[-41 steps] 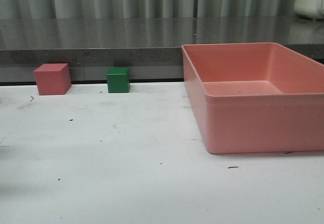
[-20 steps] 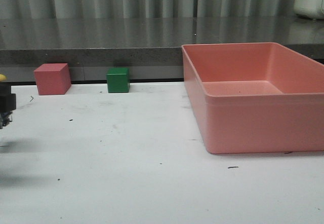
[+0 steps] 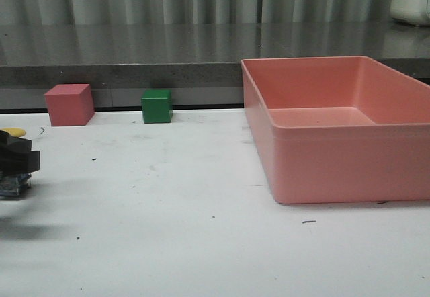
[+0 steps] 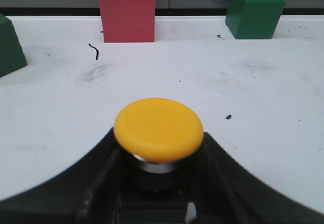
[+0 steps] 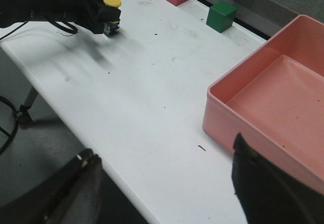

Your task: Place and stand button with both arms

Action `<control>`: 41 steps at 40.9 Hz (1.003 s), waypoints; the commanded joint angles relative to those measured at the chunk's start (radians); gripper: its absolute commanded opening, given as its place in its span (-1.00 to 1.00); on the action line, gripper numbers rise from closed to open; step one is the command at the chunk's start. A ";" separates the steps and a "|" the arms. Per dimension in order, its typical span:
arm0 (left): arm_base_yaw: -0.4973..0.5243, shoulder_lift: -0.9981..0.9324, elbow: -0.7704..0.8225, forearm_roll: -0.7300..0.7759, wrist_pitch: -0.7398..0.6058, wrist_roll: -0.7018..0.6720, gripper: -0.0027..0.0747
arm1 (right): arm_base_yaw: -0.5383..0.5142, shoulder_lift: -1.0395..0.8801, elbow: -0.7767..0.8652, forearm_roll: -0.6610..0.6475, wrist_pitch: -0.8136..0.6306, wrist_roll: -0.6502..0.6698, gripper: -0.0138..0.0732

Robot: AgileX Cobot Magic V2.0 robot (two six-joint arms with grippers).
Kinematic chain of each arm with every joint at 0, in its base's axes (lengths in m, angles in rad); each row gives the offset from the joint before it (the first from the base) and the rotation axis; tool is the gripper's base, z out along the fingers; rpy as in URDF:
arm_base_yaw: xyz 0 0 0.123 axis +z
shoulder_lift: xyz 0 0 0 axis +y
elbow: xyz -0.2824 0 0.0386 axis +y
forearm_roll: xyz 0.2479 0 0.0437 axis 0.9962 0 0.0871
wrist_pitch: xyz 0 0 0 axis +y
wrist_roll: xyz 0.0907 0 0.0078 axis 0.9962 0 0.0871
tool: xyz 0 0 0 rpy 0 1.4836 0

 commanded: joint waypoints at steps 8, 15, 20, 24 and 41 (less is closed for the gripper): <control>-0.006 -0.002 -0.031 -0.004 -0.239 -0.012 -0.38 | -0.002 0.003 -0.024 -0.002 -0.078 -0.006 0.58; -0.006 -0.004 -0.029 -0.004 -0.239 -0.012 -0.13 | -0.002 0.003 -0.024 -0.002 -0.078 -0.006 0.58; -0.006 -0.006 -0.018 -0.004 -0.239 -0.012 0.22 | -0.002 0.003 -0.024 -0.002 -0.078 -0.006 0.58; -0.006 -0.028 0.008 -0.002 -0.229 -0.012 0.33 | -0.002 0.003 -0.024 -0.002 -0.078 -0.006 0.58; -0.006 -0.404 0.045 0.040 0.309 -0.012 0.32 | -0.002 0.003 -0.024 -0.002 -0.078 -0.006 0.58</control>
